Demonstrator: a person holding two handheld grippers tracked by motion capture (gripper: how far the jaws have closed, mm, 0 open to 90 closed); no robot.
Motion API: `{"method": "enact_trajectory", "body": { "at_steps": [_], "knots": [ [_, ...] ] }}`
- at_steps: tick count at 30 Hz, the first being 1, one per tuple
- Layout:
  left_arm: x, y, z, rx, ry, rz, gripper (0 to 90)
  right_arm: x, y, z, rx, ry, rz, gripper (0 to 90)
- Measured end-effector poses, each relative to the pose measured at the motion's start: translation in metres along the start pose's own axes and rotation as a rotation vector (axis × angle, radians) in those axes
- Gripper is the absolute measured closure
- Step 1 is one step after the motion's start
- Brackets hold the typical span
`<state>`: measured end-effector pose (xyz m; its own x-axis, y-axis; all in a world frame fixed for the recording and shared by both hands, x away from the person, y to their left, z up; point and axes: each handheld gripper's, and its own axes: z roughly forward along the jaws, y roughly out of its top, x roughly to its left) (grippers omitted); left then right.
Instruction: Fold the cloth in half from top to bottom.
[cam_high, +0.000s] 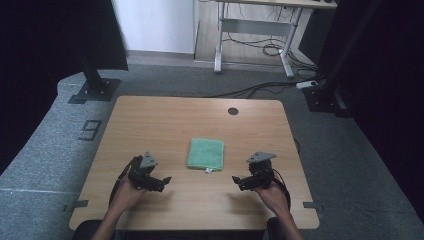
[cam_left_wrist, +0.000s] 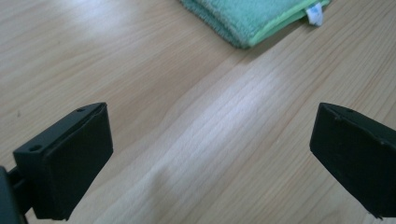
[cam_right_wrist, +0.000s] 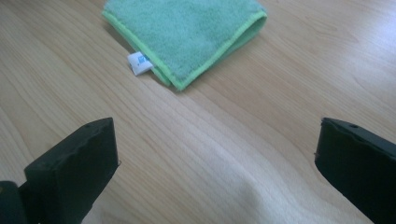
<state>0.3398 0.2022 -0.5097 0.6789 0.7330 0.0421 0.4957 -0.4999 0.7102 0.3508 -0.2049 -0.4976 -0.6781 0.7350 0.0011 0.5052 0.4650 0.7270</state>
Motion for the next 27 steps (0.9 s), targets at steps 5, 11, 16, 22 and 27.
{"method": "enact_trajectory", "body": {
  "at_steps": [5, 11, 16, 22, 27],
  "knots": [
    [0.002, -0.011, -0.004, 0.002, 0.009, -0.014, 0.0, -0.002, -0.01, -0.002, 0.005, -0.007, 0.019, 0.0],
    [0.003, -0.024, -0.006, 0.01, 0.014, -0.024, 0.0, -0.004, -0.023, -0.002, 0.006, -0.017, 0.043, 0.0],
    [0.004, -0.034, -0.006, 0.019, 0.016, -0.036, 0.0, -0.008, -0.035, 0.0, 0.005, -0.027, 0.064, 0.0],
    [0.007, -0.042, -0.002, 0.029, 0.017, -0.056, 0.0, -0.01, -0.048, 0.005, 0.019, -0.032, 0.086, 0.0],
    [0.007, -0.048, 0.005, 0.046, 0.015, -0.062, 0.0, -0.01, -0.056, 0.011, 0.031, -0.044, 0.093, 0.0]
  ]
}}
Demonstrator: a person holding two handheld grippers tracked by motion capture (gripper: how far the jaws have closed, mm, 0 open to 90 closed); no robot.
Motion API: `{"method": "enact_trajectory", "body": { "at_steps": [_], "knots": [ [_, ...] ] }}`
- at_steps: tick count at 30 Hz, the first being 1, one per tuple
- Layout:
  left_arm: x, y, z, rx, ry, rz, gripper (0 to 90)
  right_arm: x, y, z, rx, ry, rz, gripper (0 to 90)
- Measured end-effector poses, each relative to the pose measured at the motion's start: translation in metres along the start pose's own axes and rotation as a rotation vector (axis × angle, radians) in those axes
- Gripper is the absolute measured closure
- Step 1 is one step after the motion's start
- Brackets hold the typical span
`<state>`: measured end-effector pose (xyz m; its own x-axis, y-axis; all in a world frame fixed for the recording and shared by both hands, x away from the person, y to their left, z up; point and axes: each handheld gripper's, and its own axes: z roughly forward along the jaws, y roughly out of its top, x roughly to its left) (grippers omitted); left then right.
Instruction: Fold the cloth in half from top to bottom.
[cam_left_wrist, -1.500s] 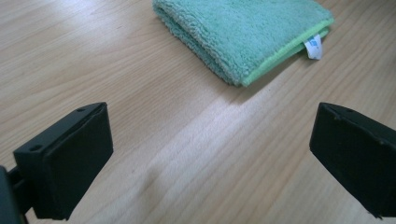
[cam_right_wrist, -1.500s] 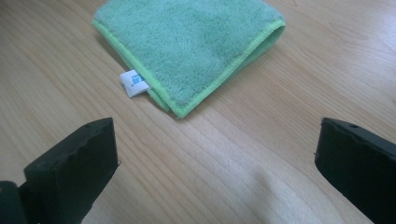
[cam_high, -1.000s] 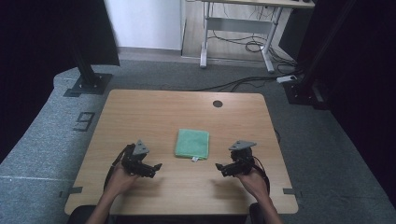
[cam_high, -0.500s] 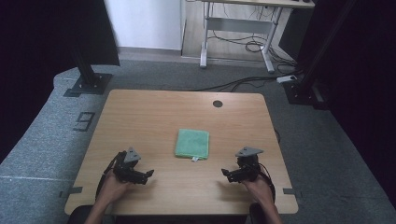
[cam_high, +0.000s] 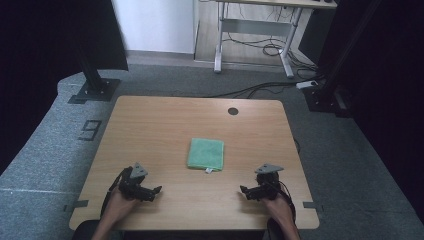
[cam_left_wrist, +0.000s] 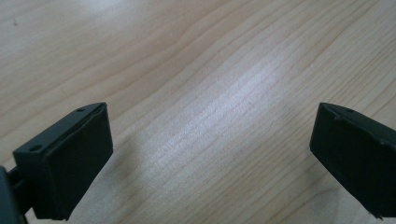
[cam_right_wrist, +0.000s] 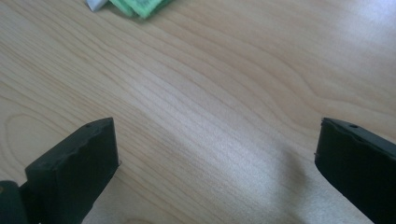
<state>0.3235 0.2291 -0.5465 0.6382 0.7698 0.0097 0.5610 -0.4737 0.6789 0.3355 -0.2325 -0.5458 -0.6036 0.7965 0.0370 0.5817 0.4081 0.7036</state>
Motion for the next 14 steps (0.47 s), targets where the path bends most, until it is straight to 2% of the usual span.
{"method": "enact_trajectory", "body": {
  "at_steps": [1, 3, 4, 9, 14],
  "knots": [
    [0.0003, -0.0006, 0.0017, 0.018, -0.002, 0.001, 0.0, 0.0003, -0.0016, 0.0015, 0.005, 0.0, 0.002, 0.0],
    [0.001, -0.0001, 0.0027, 0.024, -0.001, -0.005, 0.0, 0.0012, -0.0042, 0.005, 0.03, -0.006, -0.002, 0.0],
    [0.0014, 0.0, 0.0029, 0.026, -0.007, -0.008, 0.0, 0.0021, -0.0049, 0.0061, 0.027, -0.021, -0.019, 0.0],
    [0.0017, 0.0, 0.003, 0.028, -0.008, -0.013, 0.0, 0.0029, -0.0064, 0.0095, -0.015, -0.029, -0.011, 0.0],
    [0.0013, 0.0, 0.0031, 0.027, -0.006, -0.017, 0.0, 0.0027, -0.0065, 0.0095, -0.015, -0.029, -0.012, 0.0]
  ]
}}
